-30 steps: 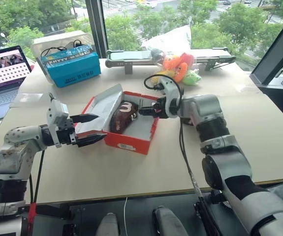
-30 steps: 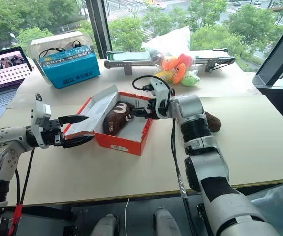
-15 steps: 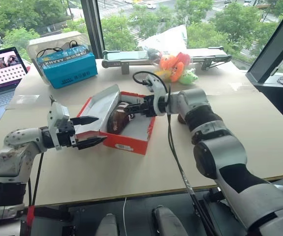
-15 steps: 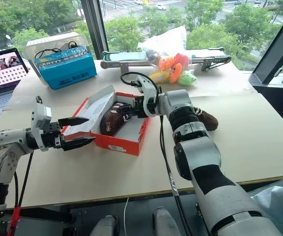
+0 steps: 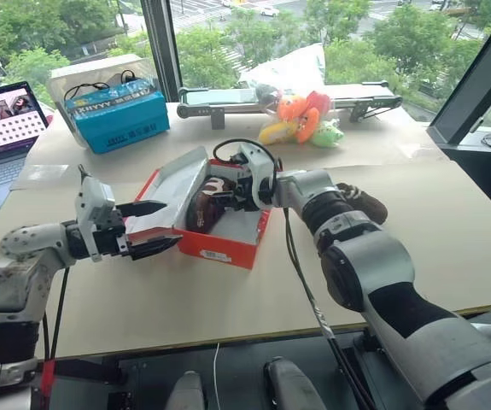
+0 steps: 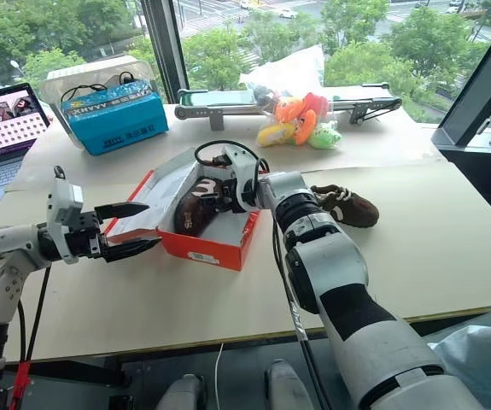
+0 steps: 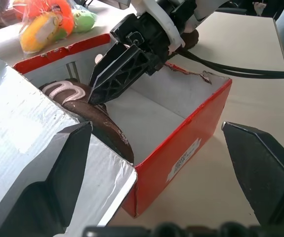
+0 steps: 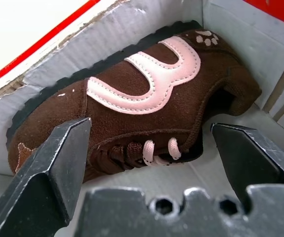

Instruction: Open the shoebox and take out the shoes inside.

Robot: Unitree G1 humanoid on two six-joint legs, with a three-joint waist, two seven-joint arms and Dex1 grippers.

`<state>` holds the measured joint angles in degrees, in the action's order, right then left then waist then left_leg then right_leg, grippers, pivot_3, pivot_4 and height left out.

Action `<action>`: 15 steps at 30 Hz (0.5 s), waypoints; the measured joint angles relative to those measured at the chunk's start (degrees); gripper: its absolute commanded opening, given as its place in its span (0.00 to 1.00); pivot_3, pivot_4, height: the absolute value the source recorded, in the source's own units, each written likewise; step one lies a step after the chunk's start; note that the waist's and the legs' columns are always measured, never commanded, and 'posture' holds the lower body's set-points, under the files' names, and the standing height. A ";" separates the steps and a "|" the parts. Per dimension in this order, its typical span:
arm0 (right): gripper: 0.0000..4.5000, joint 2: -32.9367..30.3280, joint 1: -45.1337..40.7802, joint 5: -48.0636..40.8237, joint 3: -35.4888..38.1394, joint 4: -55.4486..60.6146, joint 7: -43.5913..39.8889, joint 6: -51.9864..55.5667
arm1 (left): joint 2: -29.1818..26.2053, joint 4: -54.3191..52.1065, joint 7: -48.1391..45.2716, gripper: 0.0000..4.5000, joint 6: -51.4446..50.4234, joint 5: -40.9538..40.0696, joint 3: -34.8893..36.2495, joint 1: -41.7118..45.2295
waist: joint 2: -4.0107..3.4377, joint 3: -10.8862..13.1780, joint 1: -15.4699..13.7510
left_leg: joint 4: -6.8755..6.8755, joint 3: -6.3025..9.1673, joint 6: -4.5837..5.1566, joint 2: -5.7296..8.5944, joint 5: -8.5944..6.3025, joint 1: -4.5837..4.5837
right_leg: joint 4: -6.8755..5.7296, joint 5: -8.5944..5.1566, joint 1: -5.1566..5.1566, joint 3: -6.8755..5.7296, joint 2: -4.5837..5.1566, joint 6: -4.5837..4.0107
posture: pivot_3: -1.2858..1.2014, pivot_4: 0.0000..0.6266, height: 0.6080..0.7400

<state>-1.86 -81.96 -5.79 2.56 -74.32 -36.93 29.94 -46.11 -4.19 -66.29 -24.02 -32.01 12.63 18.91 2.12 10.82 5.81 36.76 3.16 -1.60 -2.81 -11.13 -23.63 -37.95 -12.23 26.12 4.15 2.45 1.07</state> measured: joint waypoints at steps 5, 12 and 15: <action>0.99 1.66 -0.11 -0.07 2.33 -1.15 0.67 -0.85 | -0.11 -0.52 0.46 1.00 -0.13 -0.13 0.09 -0.63 | 0.00 0.00 0.38 | 0.00 0.00 0.00 0.00 0.00 0.01 | -0.01 0.00 0.00 0.00 0.00 0.00 | 0.52 0.24 0.81; 0.67 2.73 -0.11 -2.41 7.27 -1.99 -1.66 -0.80 | -0.55 -1.33 0.87 1.00 -0.18 -0.66 0.53 -0.89 | 0.00 0.00 0.82 | 0.00 0.02 0.00 0.00 0.00 -0.02 | 0.00 0.00 0.00 0.00 0.00 0.00 | 0.52 0.24 0.81; 0.45 2.67 -0.10 -2.37 7.75 -2.18 -1.58 -0.80 | -0.73 -1.40 1.37 1.00 -0.18 -0.86 0.94 -0.91 | 0.00 0.00 0.97 | 0.00 0.02 0.00 0.00 0.00 -0.01 | -0.01 0.00 0.00 -0.01 0.00 0.00 | 0.52 0.24 0.81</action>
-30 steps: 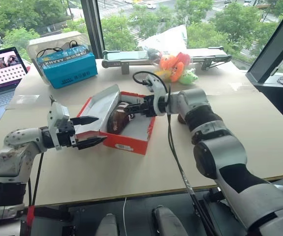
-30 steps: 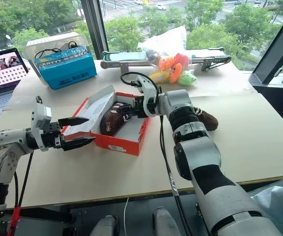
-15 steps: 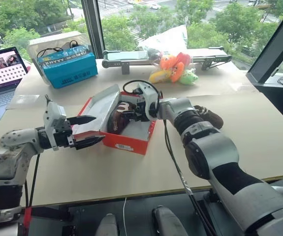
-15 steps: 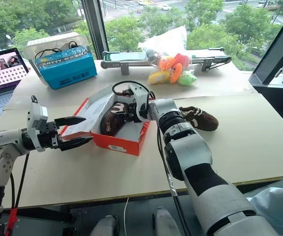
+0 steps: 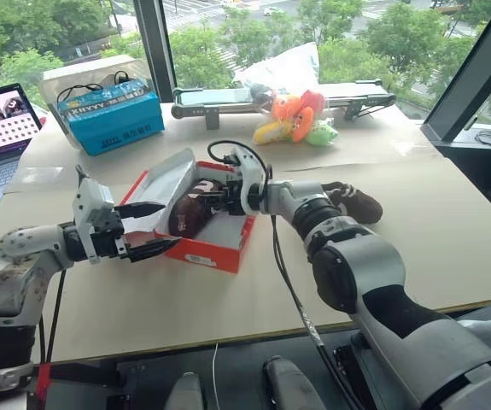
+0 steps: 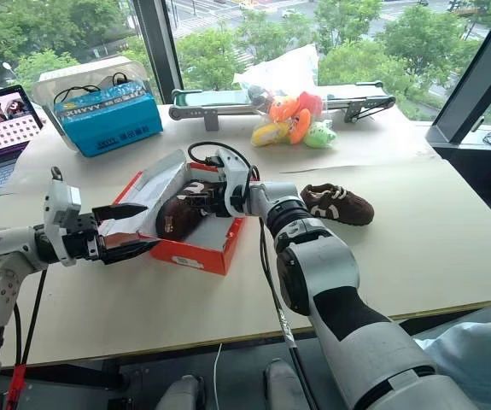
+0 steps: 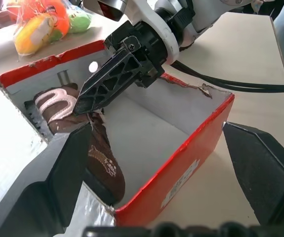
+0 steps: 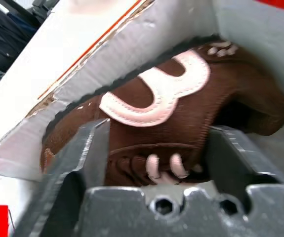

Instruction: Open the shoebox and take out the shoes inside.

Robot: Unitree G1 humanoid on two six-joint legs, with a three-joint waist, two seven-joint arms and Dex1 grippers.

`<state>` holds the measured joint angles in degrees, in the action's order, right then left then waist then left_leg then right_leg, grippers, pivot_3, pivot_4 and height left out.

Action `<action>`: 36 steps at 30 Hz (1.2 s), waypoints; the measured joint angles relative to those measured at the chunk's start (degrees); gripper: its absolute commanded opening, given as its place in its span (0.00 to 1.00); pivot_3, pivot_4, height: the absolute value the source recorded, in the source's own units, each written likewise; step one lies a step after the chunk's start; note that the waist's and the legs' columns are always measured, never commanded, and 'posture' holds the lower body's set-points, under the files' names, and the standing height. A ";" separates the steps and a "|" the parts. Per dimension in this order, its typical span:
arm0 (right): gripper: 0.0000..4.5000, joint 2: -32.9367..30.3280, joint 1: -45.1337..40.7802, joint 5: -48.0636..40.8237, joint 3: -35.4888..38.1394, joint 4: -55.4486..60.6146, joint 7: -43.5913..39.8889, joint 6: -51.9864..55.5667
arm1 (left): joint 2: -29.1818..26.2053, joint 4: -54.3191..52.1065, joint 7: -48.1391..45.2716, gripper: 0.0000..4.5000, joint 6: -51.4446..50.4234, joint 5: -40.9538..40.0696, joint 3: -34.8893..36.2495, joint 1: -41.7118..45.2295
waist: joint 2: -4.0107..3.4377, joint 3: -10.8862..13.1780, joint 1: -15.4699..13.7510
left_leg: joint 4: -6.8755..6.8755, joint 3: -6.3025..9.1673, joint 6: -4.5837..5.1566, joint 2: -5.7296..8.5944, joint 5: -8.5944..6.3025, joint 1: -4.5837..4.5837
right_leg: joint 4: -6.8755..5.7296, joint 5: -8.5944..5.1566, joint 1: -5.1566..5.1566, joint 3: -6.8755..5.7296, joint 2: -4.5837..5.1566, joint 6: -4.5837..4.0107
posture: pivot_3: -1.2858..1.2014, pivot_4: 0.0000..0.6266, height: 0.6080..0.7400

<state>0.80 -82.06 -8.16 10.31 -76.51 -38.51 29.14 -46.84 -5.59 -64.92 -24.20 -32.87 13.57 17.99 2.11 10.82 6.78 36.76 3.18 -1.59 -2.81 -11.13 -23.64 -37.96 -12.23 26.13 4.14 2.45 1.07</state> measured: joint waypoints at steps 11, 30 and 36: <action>0.01 -0.30 0.00 0.05 1.81 -0.06 0.37 -0.11 | -0.04 0.14 0.39 1.00 0.02 -0.02 0.07 0.13 | 0.00 0.00 0.12 | 0.00 0.00 0.00 0.00 0.00 0.00 | 0.00 0.00 -0.01 0.00 0.00 0.00 | 0.52 0.24 0.81; 0.01 -7.31 -5.54 -4.70 6.15 2.89 -4.84 3.55 | 0.02 2.47 -0.33 1.00 0.37 0.90 -1.22 2.05 | -0.02 0.01 0.18 | 0.00 0.00 0.00 0.00 0.00 -0.03 | 0.00 0.00 0.00 -0.01 0.00 0.00 | 0.52 0.24 0.81; 0.01 -7.99 -5.57 -5.57 6.16 3.48 -3.94 4.69 | 0.25 3.13 -0.88 1.00 0.45 1.21 -1.31 2.61 | -0.02 0.01 0.11 | 0.00 0.01 0.00 0.00 0.00 -0.06 | 0.02 0.00 0.01 -0.01 0.00 0.00 | 0.52 0.24 0.81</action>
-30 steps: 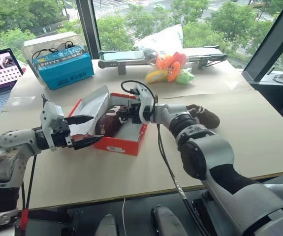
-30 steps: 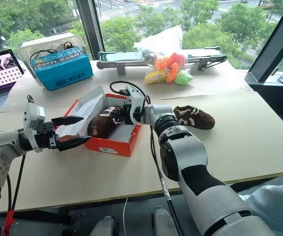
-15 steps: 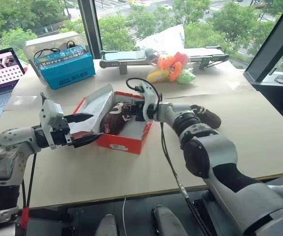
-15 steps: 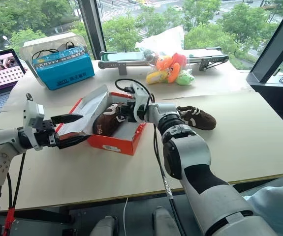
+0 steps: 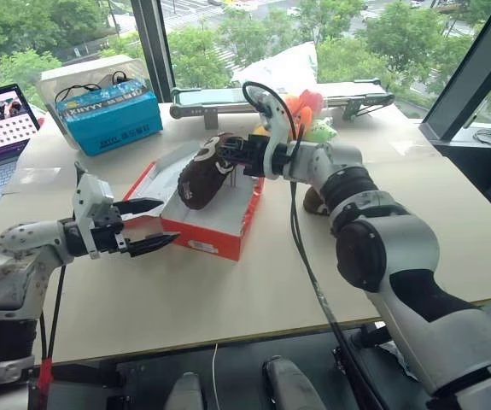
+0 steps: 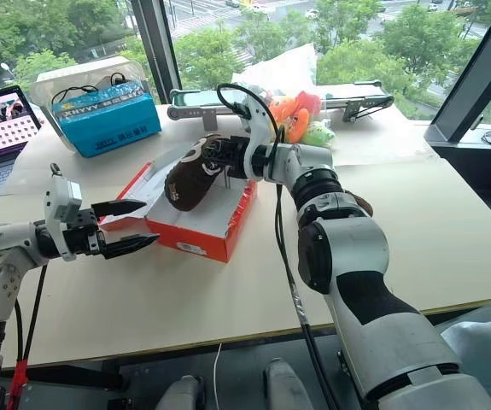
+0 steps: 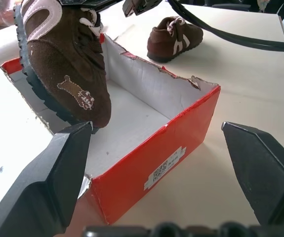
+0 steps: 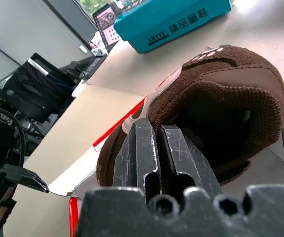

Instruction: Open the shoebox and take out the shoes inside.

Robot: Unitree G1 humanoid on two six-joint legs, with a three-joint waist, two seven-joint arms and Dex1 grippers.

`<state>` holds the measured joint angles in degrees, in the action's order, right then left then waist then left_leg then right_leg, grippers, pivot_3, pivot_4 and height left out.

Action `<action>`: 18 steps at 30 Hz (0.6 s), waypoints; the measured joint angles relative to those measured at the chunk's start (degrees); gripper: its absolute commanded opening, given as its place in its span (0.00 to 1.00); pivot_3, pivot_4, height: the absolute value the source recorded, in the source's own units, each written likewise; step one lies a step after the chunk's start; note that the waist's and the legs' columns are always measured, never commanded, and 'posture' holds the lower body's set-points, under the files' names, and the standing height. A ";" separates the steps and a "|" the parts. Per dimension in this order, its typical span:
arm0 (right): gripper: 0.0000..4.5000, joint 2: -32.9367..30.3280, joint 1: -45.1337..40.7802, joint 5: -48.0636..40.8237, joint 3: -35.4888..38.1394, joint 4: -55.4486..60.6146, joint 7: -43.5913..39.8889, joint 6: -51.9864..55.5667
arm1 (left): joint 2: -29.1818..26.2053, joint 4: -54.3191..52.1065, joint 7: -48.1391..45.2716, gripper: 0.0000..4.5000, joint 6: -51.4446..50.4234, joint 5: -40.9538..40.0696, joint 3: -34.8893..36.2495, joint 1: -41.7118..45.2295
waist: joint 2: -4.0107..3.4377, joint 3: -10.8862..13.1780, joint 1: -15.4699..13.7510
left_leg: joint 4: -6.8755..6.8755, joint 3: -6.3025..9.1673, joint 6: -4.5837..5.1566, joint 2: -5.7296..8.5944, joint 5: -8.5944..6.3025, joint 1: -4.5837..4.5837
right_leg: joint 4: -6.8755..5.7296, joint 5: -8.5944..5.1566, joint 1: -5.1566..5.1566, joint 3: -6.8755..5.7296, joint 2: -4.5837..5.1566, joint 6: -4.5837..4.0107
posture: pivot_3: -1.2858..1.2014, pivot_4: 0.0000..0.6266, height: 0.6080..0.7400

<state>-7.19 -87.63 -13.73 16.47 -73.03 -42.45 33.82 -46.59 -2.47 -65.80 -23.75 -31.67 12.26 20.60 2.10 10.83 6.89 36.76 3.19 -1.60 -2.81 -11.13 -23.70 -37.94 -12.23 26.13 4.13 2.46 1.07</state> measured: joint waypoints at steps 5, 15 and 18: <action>0.01 -4.81 -0.17 -0.03 -0.82 3.79 -1.21 2.67 | 0.64 0.12 -0.11 1.00 0.02 0.04 -0.08 0.07 | -0.01 0.02 -0.43 | 0.00 0.00 0.00 0.01 0.00 -0.05 | 0.03 0.00 0.02 -0.01 0.01 0.00 | 0.52 0.24 0.81; 0.01 -19.41 1.08 4.02 -16.33 28.49 -13.41 10.63 | 2.12 0.87 -0.26 1.00 0.13 0.14 -1.58 0.52 | -0.05 0.05 -1.05 | 0.00 -0.03 0.00 0.00 0.00 -0.02 | -0.01 -0.21 0.05 0.00 0.00 0.35 | 0.52 0.24 0.81; 0.01 -25.83 6.96 8.13 -24.96 39.57 -19.91 7.13 | 2.40 1.34 -0.41 1.00 0.48 0.35 -2.25 1.24 | -0.05 0.05 -1.40 | 0.01 -0.04 0.00 0.01 0.00 -0.03 | 0.01 -0.22 0.05 0.00 0.01 0.37 | 0.52 0.24 0.81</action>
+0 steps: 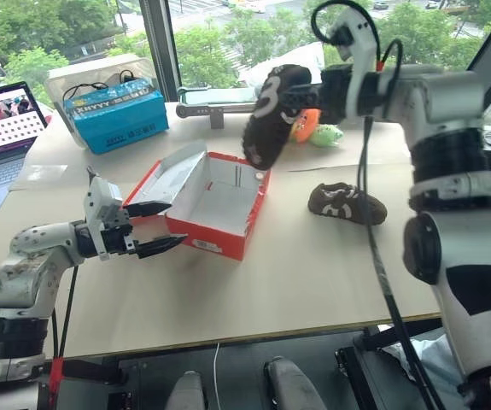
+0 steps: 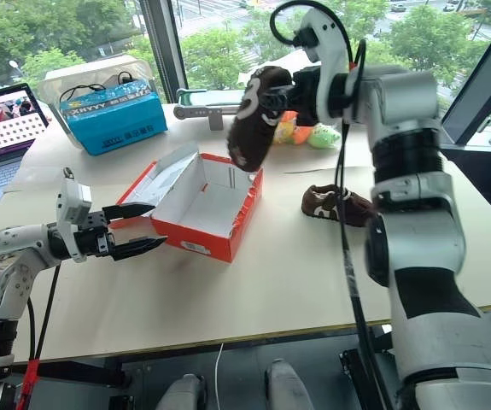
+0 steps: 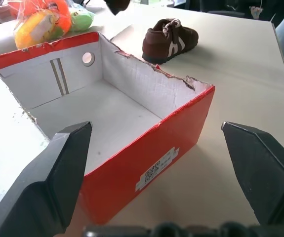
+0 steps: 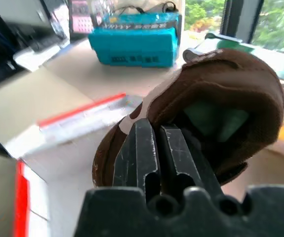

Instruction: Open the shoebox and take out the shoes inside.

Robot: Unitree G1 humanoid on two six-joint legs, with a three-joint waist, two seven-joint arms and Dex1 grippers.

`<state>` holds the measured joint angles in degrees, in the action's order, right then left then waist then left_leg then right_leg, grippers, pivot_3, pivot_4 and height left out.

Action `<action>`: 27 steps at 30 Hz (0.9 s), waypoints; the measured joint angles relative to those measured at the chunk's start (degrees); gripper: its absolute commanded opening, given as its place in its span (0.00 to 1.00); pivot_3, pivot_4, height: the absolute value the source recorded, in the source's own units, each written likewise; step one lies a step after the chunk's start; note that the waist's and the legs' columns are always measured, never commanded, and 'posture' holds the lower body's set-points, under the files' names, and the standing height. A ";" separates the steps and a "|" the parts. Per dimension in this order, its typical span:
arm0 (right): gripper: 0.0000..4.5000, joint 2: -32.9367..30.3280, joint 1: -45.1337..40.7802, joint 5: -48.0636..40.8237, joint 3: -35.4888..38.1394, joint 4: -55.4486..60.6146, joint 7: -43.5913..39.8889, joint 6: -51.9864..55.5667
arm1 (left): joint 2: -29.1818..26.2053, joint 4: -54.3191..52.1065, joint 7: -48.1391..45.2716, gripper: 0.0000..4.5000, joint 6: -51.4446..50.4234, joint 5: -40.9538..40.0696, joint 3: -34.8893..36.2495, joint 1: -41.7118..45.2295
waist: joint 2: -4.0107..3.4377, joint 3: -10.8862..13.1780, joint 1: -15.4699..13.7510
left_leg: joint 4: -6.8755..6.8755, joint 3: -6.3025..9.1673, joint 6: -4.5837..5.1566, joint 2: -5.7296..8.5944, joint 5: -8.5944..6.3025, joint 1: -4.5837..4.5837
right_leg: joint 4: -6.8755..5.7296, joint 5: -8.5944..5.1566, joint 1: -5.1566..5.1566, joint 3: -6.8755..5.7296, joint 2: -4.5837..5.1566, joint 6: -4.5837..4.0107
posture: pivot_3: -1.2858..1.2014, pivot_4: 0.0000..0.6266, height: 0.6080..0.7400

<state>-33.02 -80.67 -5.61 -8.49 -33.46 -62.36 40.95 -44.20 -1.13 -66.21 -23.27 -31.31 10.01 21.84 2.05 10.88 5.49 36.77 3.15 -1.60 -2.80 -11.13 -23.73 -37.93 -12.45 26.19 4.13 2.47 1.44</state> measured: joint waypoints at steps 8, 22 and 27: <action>0.01 -12.33 12.37 9.39 -14.62 20.44 -13.59 -18.03 | 0.59 1.92 -0.80 1.00 1.18 0.57 -1.02 1.99 | -0.09 0.06 0.15 | 0.00 -0.02 0.00 -0.01 0.00 0.05 | -0.03 -0.02 0.02 0.02 -0.01 0.02 | 0.52 0.24 0.81; 0.01 -19.52 18.79 23.15 -25.07 21.37 -24.00 -43.41 | 0.64 2.09 -1.59 1.00 1.35 0.87 -1.52 2.29 | -0.11 0.07 -1.35 | 0.07 -0.08 -0.01 0.00 0.01 0.10 | -0.02 -0.02 -0.01 0.04 0.00 0.02 | 0.52 0.24 0.81; 0.01 -18.57 18.71 26.36 -25.10 15.96 -23.64 -48.91 | 0.74 2.02 -1.42 1.00 1.34 0.86 -1.52 2.23 | -0.13 0.09 -1.41 | 0.07 -0.08 -0.01 -0.01 0.01 0.16 | -0.04 -0.02 -0.06 0.05 0.00 0.00 | 0.52 0.24 0.81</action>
<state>-51.59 -61.96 20.75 -33.59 -17.49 -86.00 -7.96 -43.45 0.89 -67.62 -21.93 -30.45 8.49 24.07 1.92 10.97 4.08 36.84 3.07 -1.61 -2.81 -11.12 -23.57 -37.97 -12.47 26.13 4.18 2.47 1.44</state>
